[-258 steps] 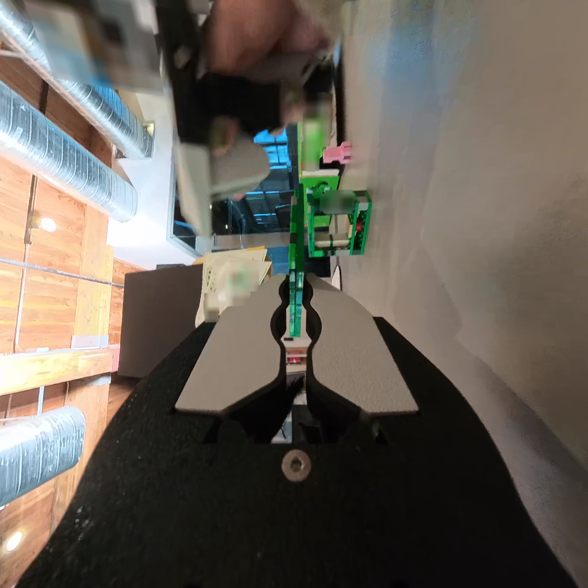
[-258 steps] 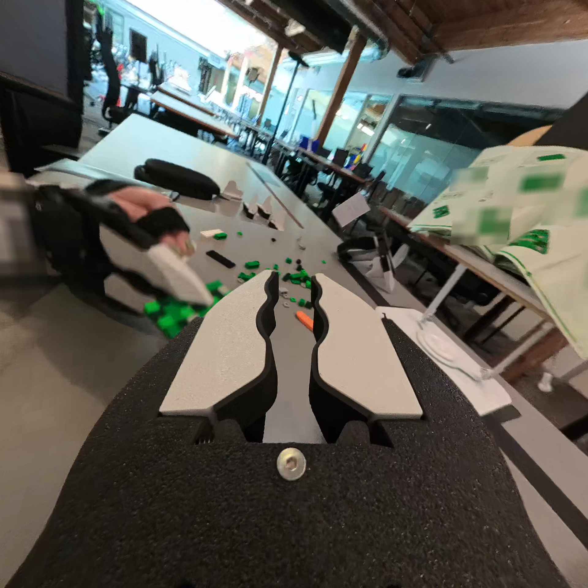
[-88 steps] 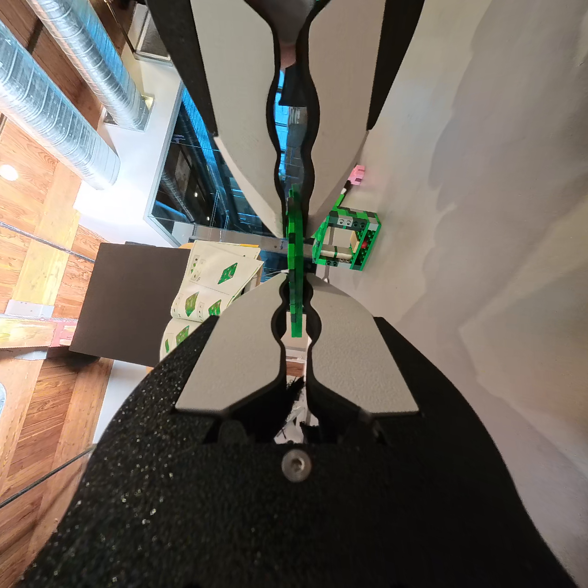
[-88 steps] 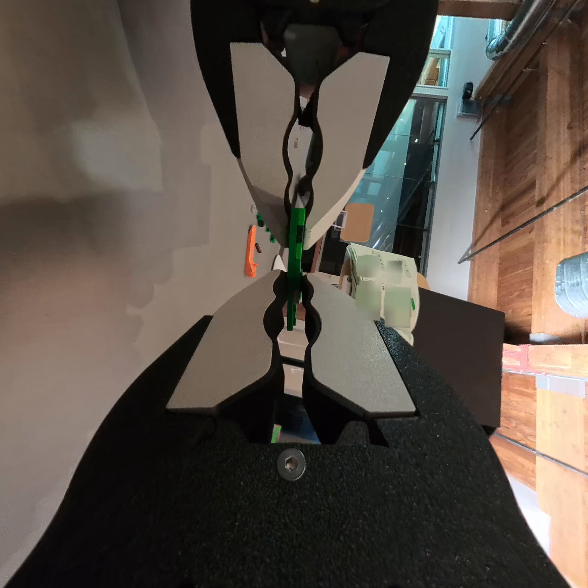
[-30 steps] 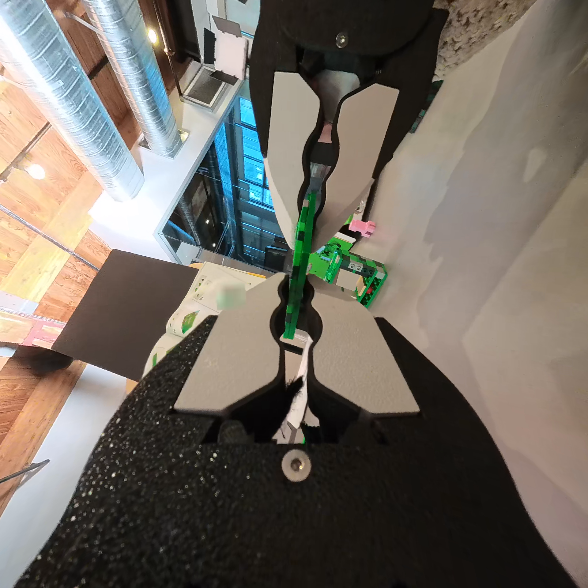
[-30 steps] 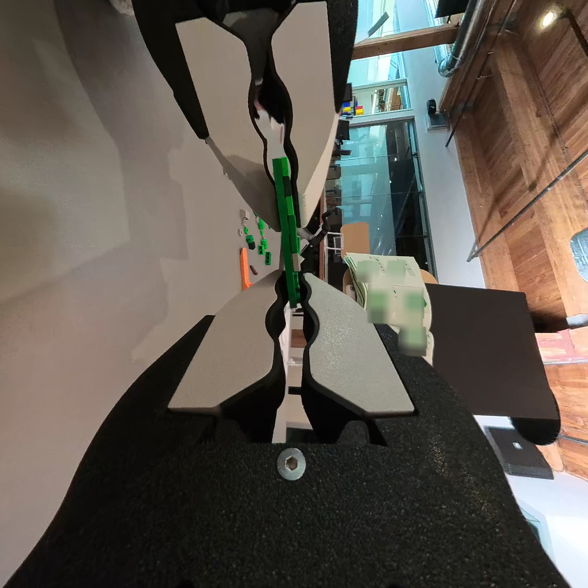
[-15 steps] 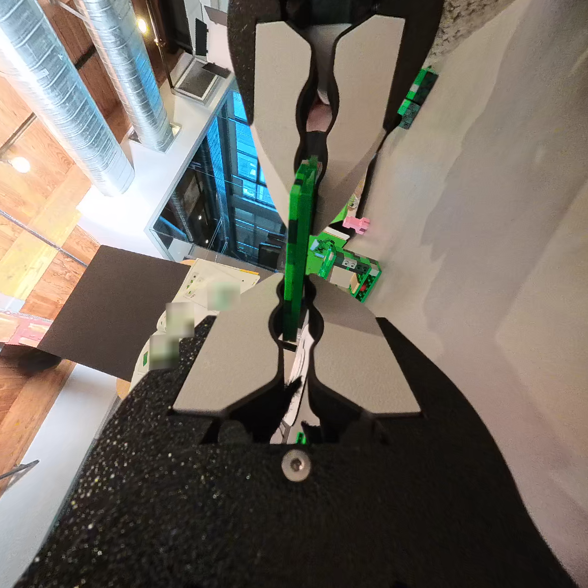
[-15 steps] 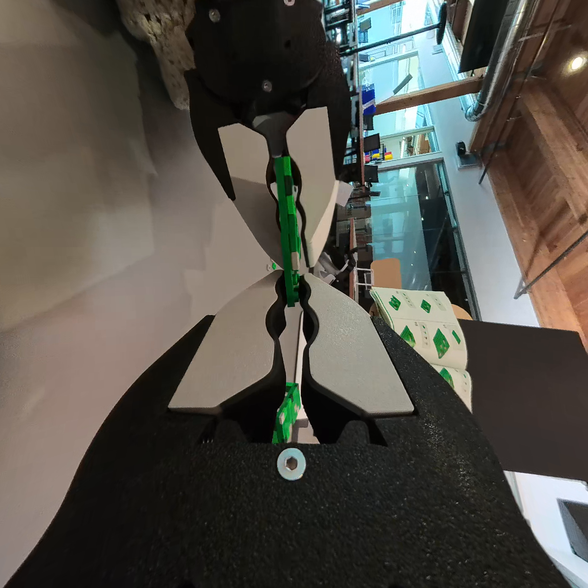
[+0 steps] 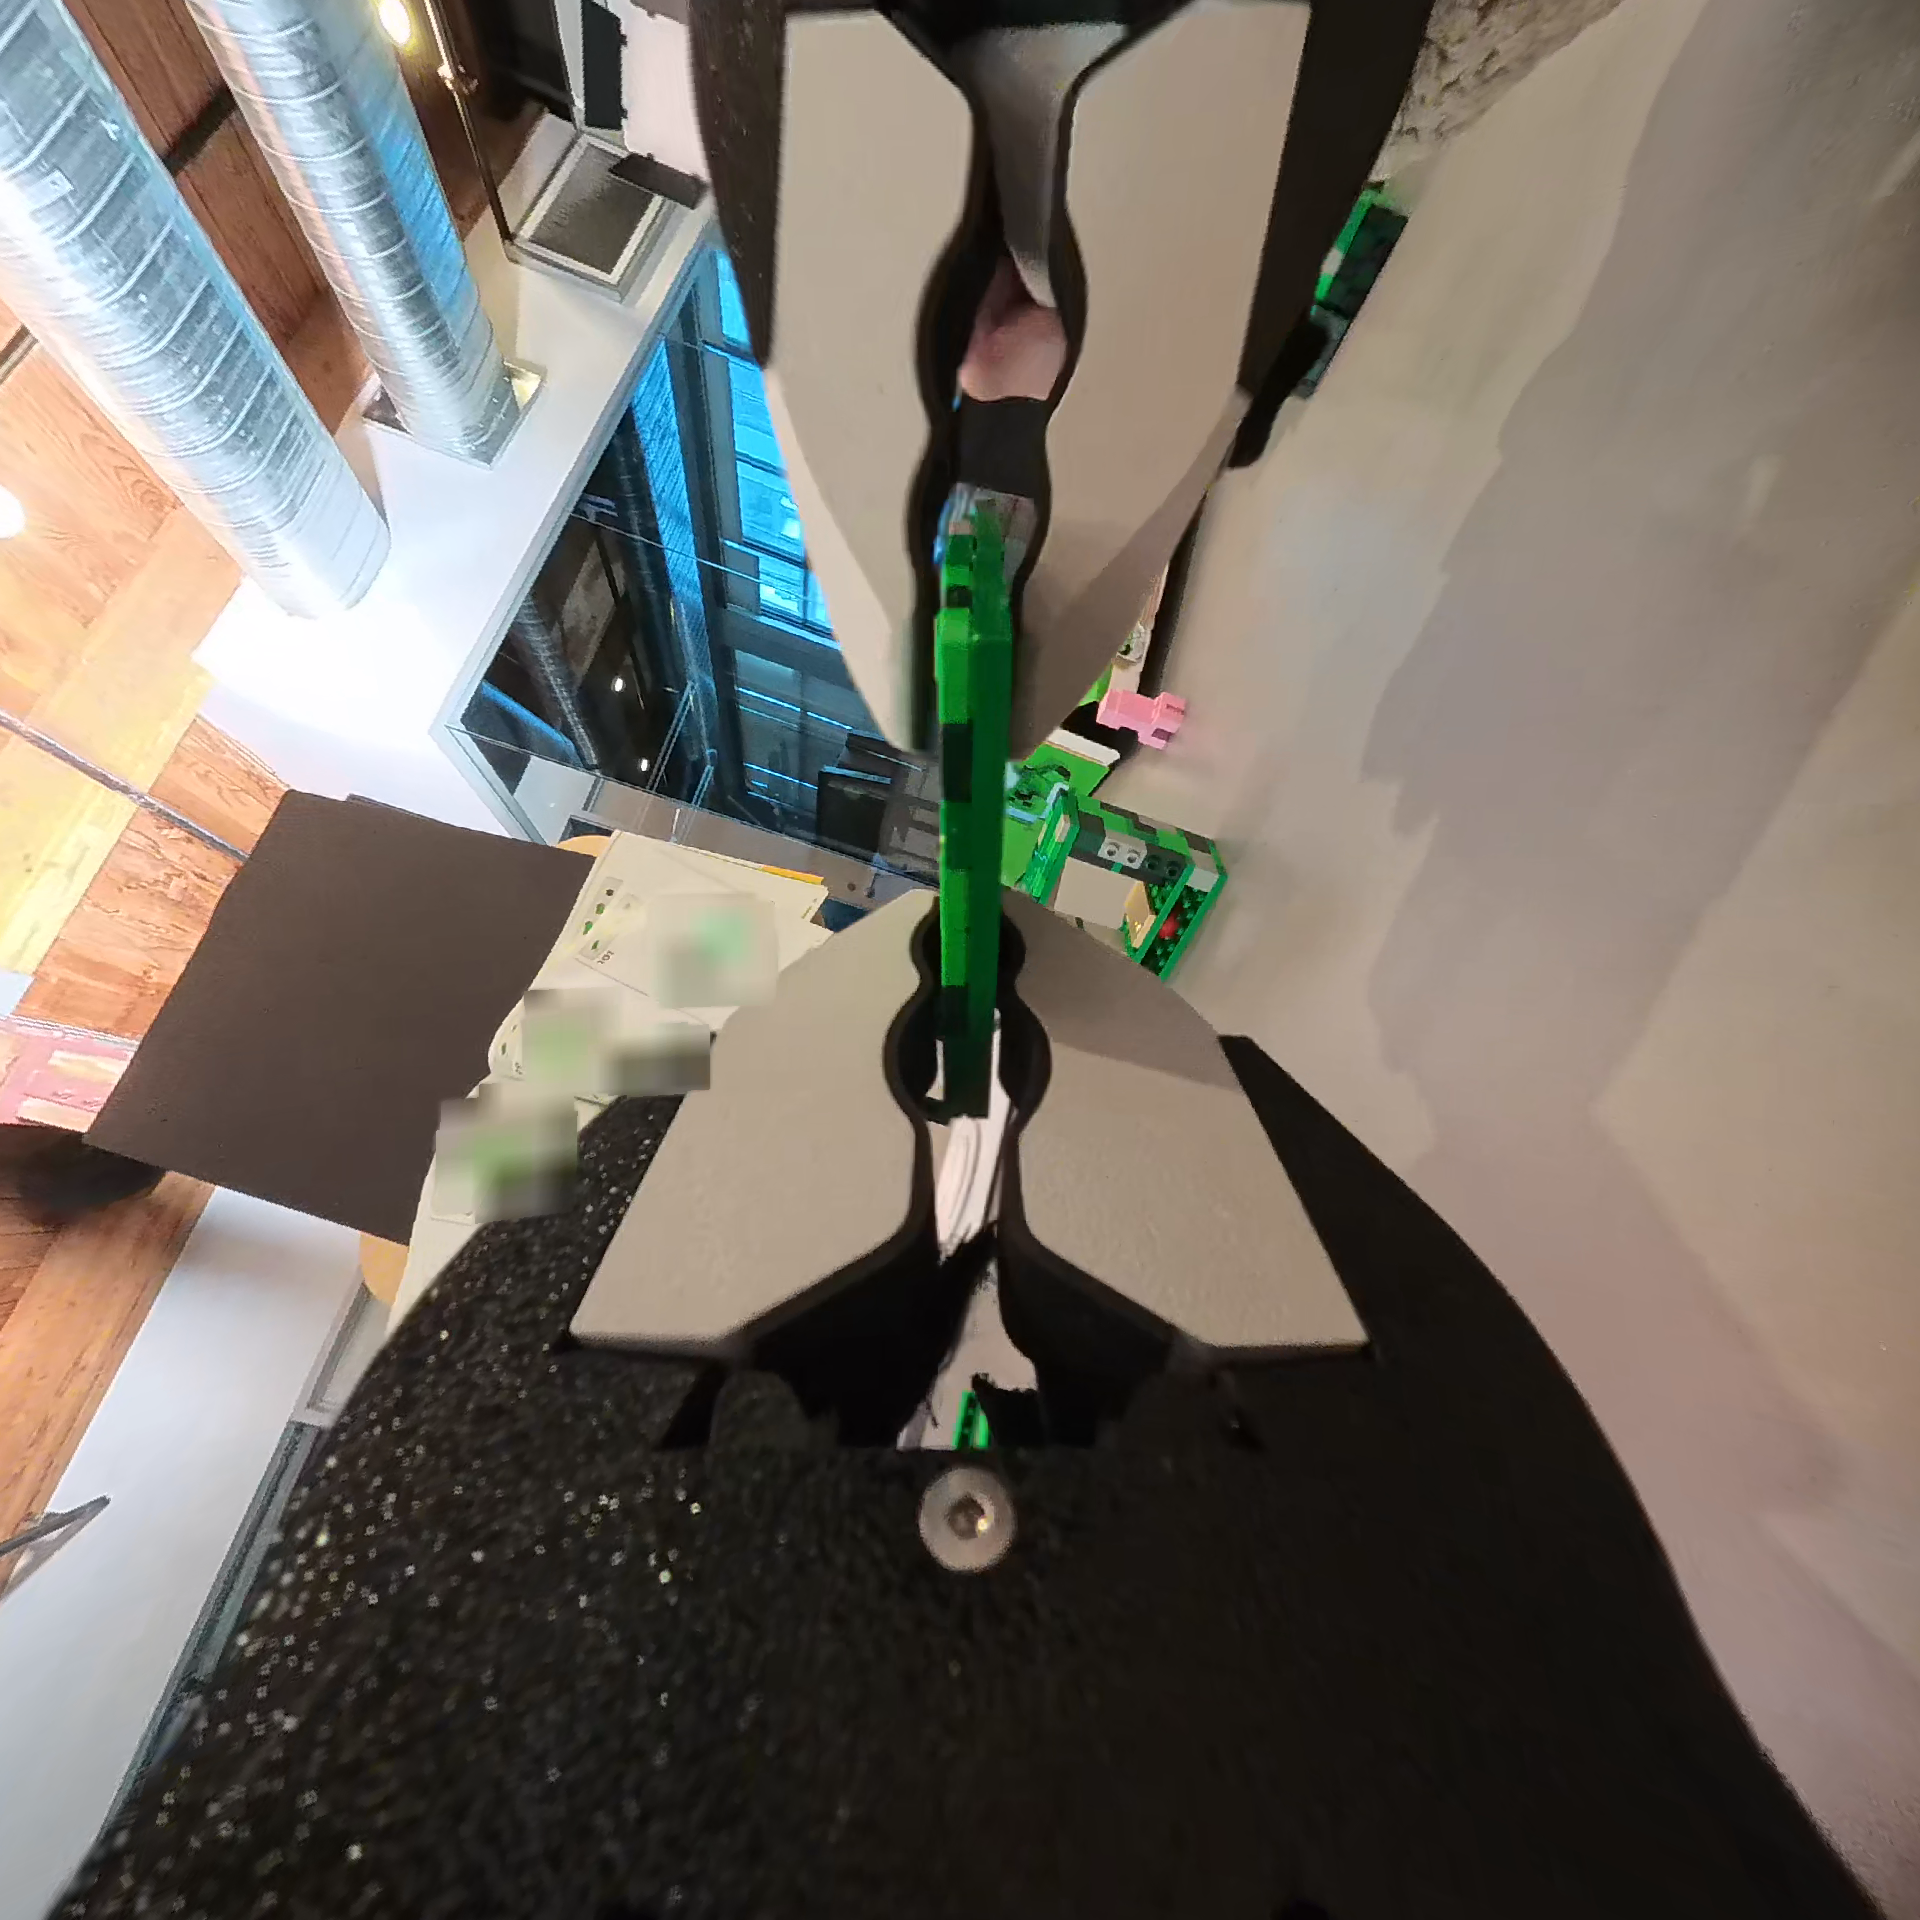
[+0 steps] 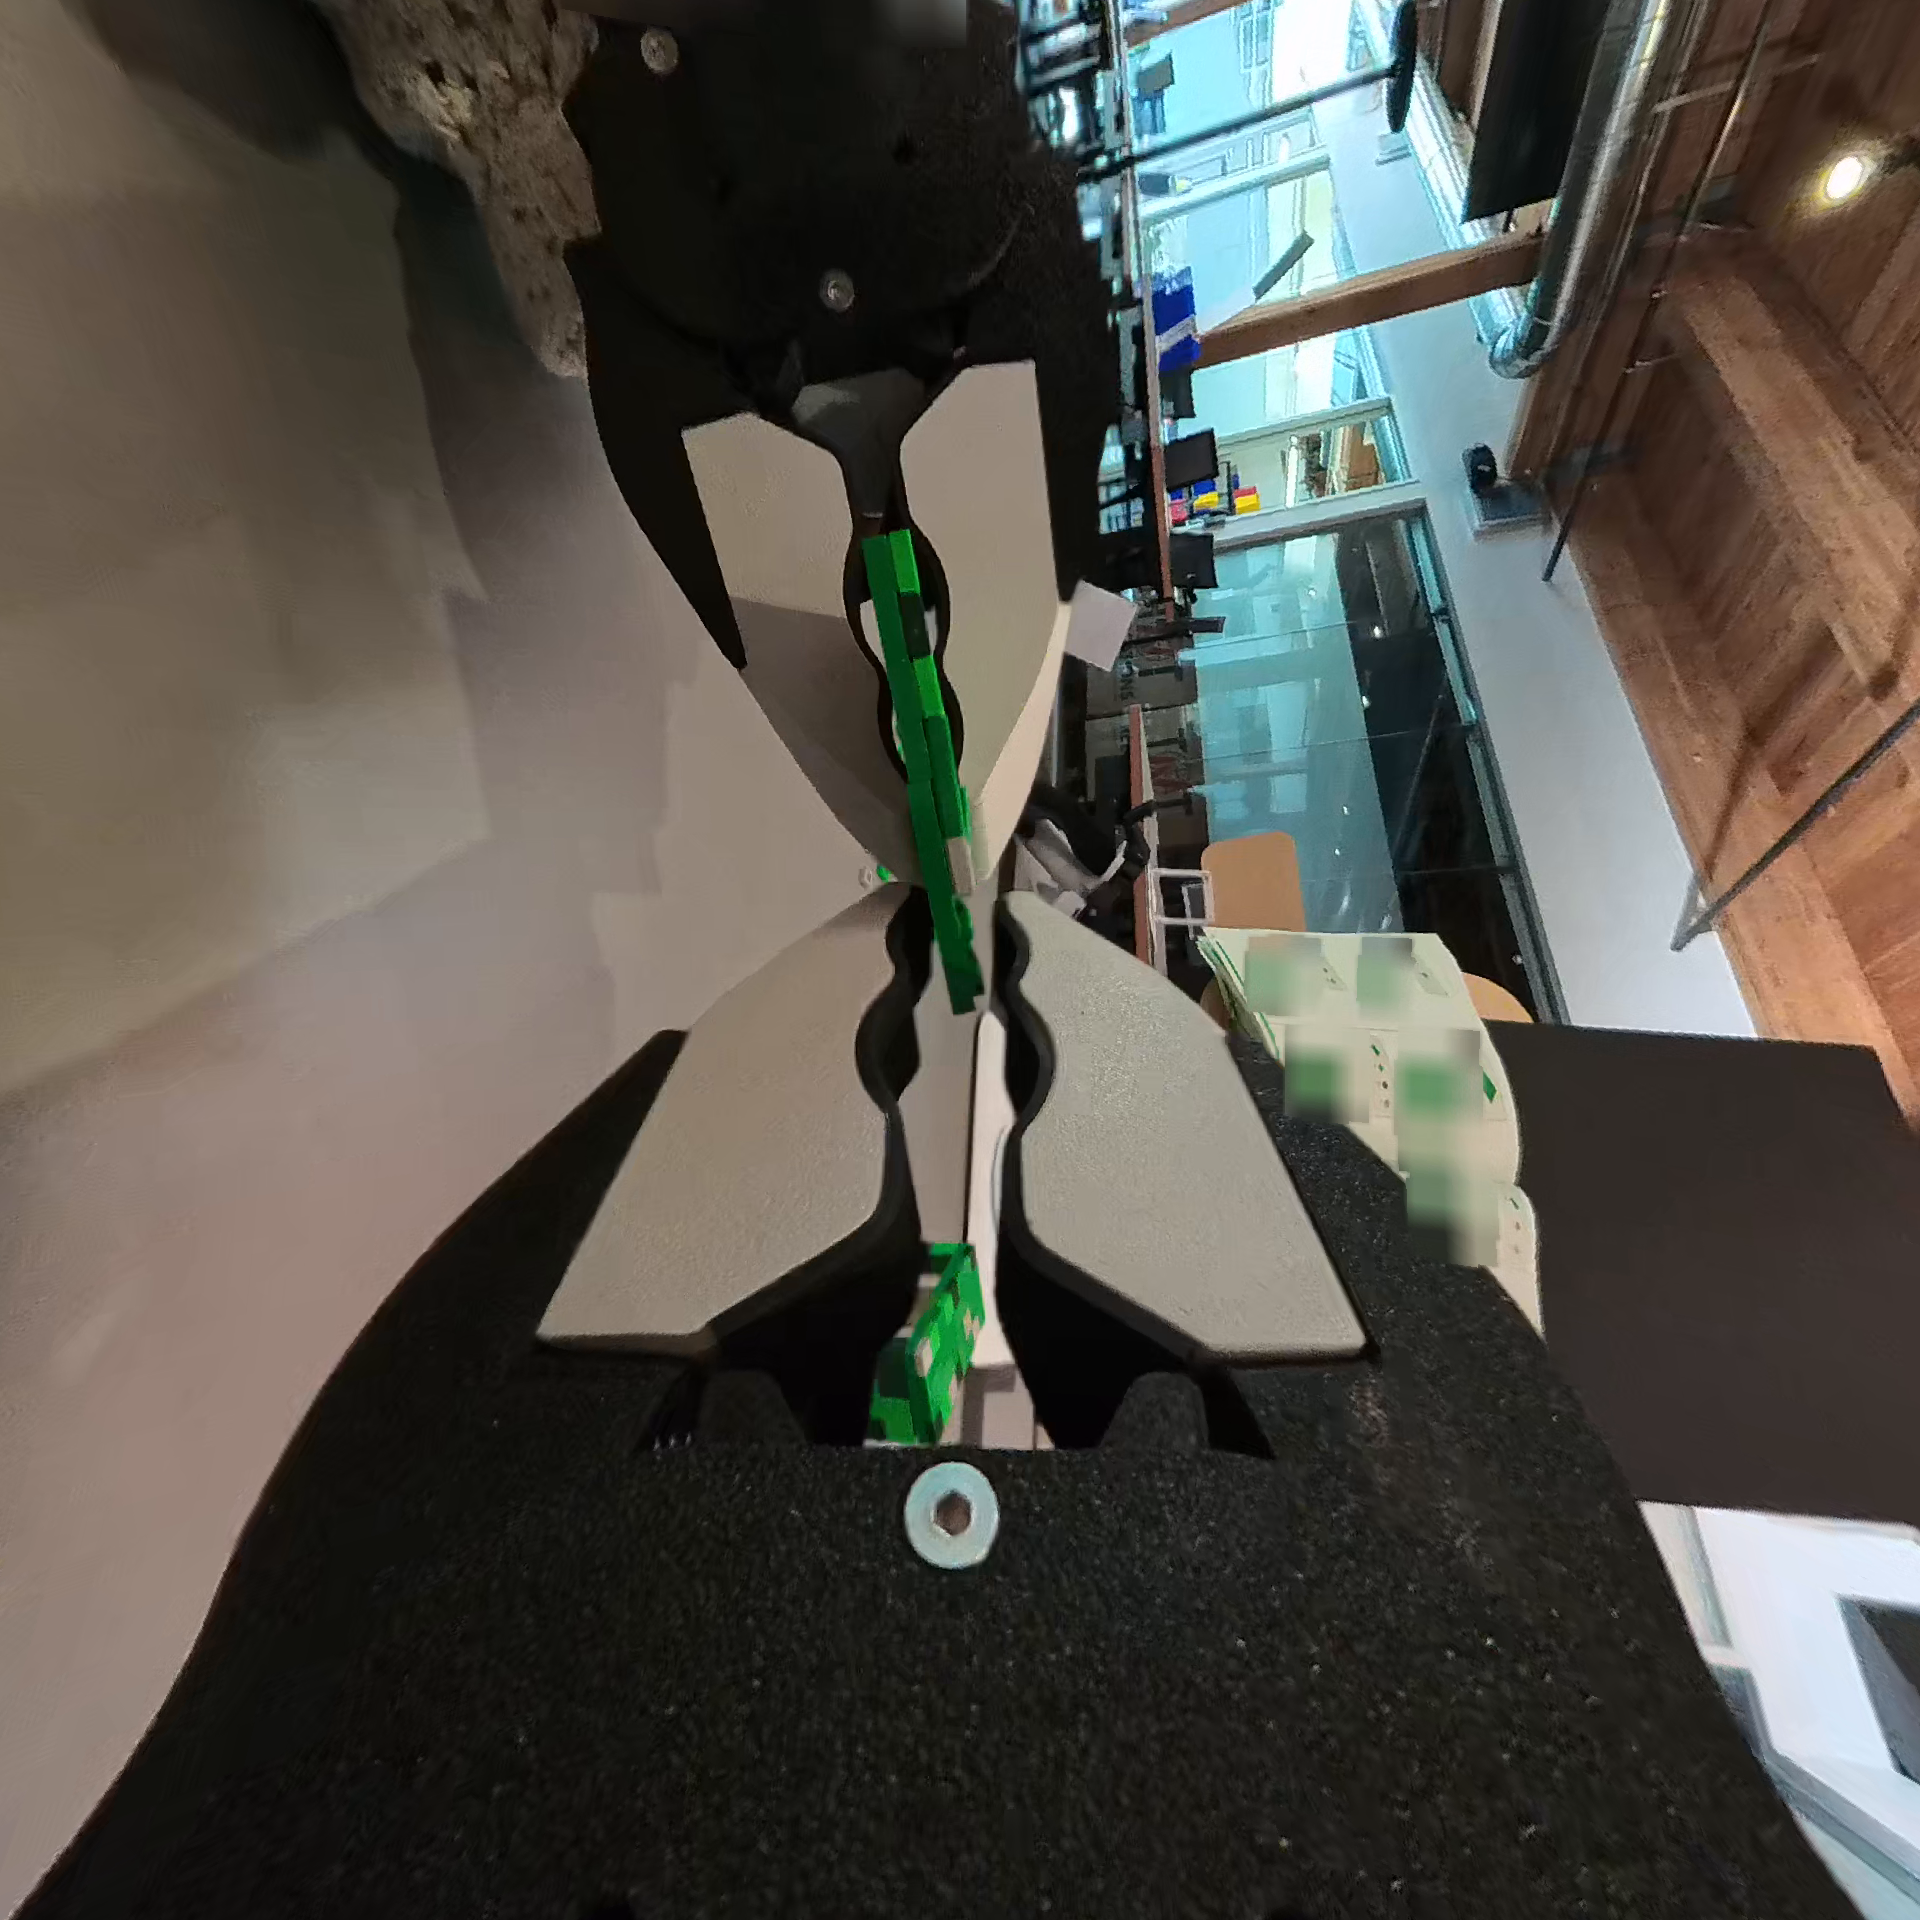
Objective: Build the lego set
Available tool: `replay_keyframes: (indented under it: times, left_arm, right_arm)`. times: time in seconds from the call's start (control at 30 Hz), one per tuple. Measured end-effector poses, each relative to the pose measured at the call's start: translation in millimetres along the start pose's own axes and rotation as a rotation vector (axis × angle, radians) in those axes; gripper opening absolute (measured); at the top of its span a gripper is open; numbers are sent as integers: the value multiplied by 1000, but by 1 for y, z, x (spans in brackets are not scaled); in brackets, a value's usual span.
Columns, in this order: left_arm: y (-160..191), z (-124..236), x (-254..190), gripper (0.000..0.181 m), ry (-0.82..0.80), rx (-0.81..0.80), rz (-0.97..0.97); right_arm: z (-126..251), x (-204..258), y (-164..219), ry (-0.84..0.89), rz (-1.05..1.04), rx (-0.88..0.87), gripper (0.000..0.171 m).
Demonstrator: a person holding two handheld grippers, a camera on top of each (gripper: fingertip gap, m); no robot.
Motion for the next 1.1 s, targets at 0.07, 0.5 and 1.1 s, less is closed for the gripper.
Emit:
replay_keyframes:
  times: [0.07,0.5,1.1]
  left_arm:
    - [2,-1,-1,6,11,9,1]
    - [5,-2,-4,6,32,26,-23]
    - [11,-1,5,6,77,-13,161]
  right_arm:
    - [4,-1,-4,-10,2,-47,22]
    - [7,3,-14,-78,134,-38,8]
    - [8,-9,-12,-63,-50,-74,31]
Point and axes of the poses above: each gripper's, where its closed fingertips meet, z back along the fingers, y out of its underside, x = y × z across the jaws, the point moved 8 cm from there along z, back along the fingers, and after that the axes turned 10 degrees about x, right-handed, at the moved point
